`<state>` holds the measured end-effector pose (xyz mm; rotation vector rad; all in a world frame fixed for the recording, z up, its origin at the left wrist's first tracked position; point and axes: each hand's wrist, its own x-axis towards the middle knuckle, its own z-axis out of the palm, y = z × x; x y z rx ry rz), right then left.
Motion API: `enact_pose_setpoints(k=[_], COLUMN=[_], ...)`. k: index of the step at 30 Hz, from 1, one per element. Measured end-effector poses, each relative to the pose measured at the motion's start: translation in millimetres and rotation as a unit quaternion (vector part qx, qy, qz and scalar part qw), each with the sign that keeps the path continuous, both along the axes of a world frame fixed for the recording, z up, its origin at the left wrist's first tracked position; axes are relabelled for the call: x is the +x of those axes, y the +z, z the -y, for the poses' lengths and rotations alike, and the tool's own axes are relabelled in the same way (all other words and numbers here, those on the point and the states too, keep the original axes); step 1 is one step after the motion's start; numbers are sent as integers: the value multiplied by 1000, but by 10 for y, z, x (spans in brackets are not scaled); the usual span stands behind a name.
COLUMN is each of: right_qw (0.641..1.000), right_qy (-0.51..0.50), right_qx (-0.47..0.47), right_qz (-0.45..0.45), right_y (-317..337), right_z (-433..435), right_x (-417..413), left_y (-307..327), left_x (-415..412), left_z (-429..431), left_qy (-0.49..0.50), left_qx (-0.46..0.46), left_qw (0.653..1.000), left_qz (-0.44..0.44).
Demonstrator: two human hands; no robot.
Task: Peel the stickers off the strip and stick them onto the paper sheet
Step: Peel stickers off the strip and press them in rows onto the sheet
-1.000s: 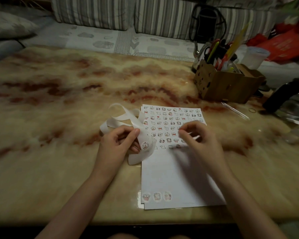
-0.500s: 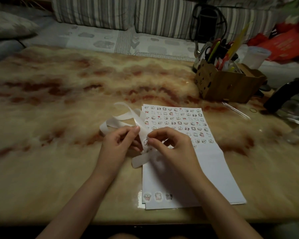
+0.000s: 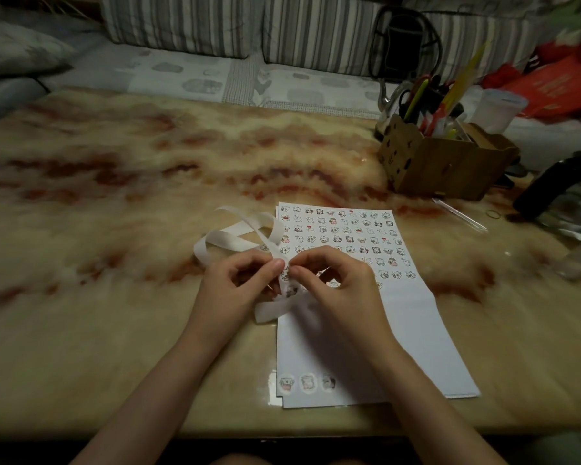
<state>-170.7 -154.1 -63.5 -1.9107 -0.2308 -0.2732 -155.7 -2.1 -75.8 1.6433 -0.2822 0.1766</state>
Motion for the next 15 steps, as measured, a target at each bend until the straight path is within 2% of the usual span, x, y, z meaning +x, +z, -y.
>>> enact_pose_setpoints(k=[11,15], right_qw=[992,991], right_qy=[-30,-13], right_qx=[-98,-112], right_qz=[72,76], right_y=[-67,-96], right_z=[0,18], right_x=[-20,-49], left_y=[-51,-55], left_x=[27,37], left_z=[-21,-23], left_qy=[-4,-8], left_qx=[-6,-13], left_qw=[1000,1000], left_qz=[-7,-14])
